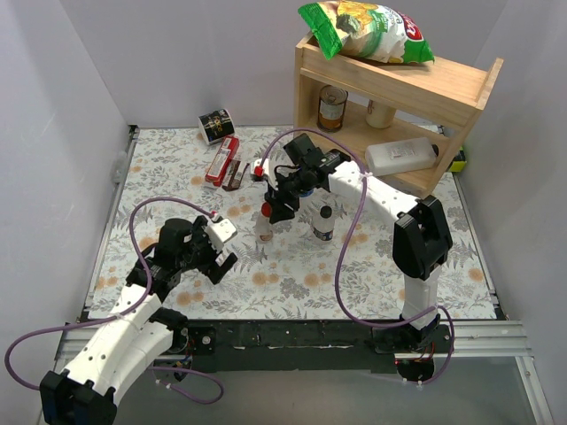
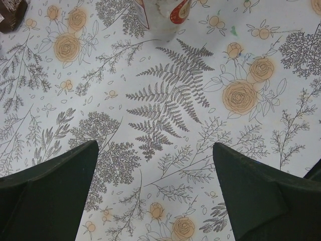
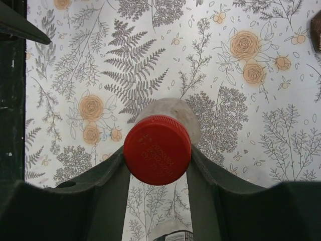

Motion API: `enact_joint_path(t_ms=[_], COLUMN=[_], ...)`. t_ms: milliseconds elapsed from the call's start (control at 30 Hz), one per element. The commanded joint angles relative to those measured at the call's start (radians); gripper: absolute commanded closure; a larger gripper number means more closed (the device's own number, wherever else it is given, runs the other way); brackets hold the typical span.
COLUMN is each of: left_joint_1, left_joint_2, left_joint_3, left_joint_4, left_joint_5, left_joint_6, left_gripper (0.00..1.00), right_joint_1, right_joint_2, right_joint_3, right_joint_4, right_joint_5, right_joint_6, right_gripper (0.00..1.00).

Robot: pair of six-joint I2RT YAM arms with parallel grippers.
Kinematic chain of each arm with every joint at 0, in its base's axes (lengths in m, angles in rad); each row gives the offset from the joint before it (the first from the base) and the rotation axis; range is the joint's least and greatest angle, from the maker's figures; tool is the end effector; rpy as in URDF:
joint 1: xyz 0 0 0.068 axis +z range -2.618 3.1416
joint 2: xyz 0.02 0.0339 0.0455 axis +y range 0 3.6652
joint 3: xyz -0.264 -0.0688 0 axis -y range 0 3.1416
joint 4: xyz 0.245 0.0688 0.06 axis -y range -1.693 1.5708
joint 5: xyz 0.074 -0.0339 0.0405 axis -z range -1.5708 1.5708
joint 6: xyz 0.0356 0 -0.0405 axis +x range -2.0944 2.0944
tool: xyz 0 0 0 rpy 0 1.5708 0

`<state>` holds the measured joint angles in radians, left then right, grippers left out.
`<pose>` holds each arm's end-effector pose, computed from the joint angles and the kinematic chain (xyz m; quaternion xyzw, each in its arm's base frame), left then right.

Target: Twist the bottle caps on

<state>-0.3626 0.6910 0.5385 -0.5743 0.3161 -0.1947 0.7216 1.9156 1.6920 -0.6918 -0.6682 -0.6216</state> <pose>0.1348 -0.0630 0.2322 0.1398 0.8923 -0.2493 0.3494 0.3034 0.2964 0.2853 -0.6392 0.6345 0.3253 0.2882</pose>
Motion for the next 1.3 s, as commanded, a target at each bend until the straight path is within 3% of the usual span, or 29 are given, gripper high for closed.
enact_joint_path(t_ms=[0, 133, 233, 333, 367, 633, 733, 900, 1067, 1100, 1267], left_joint_1=[0.005, 0.005, 0.005, 0.005, 0.005, 0.007, 0.007, 0.005, 0.007, 0.007, 0.028], left_joint_2=[0.001, 0.001, -0.001, 0.001, 0.002, 0.004, 0.005, 0.008, 0.022, 0.037, 0.099], left_joint_3=[-0.014, -0.02, -0.018, -0.02, -0.02, -0.022, -0.025, -0.023, -0.02, -0.021, -0.002], left_joint_4=[0.019, 0.024, 0.022, 0.024, 0.024, 0.027, 0.028, 0.031, 0.072, 0.092, 0.223], left_joint_5=[-0.022, -0.023, -0.025, -0.023, -0.022, -0.018, -0.014, -0.014, -0.037, -0.061, -0.438], left_joint_6=[0.003, 0.001, 0.0, 0.001, 0.001, 0.005, 0.006, 0.008, -0.012, -0.059, -0.233], left_gripper=[0.02, 0.02, 0.02, 0.02, 0.02, 0.02, 0.02, 0.02, 0.02, 0.02, 0.02], right_joint_1=[0.01, 0.015, 0.019, 0.021, 0.021, 0.022, 0.022, 0.022, 0.019, 0.019, 0.021], right_joint_2=[-0.036, -0.052, -0.058, -0.059, -0.058, -0.063, -0.066, -0.09, -0.142, -0.194, -0.314], right_joint_3=[-0.044, -0.09, -0.109, -0.121, -0.121, -0.123, -0.114, -0.056, 0.089, 0.077, 0.003], right_joint_4=[0.058, 0.081, 0.092, 0.097, 0.097, 0.098, 0.097, 0.071, -0.086, -0.048, 0.032], right_joint_5=[0.013, 0.022, 0.028, 0.035, 0.033, 0.041, 0.042, 0.047, 0.1, 0.134, 0.453], right_joint_6=[-0.026, -0.036, -0.038, -0.03, -0.027, -0.023, -0.017, 0.002, 0.014, 0.095, 0.325], right_gripper=[0.86, 0.83, 0.75, 0.64, 0.52, 0.36, 0.11, 0.09, 0.08, 0.08, 0.04])
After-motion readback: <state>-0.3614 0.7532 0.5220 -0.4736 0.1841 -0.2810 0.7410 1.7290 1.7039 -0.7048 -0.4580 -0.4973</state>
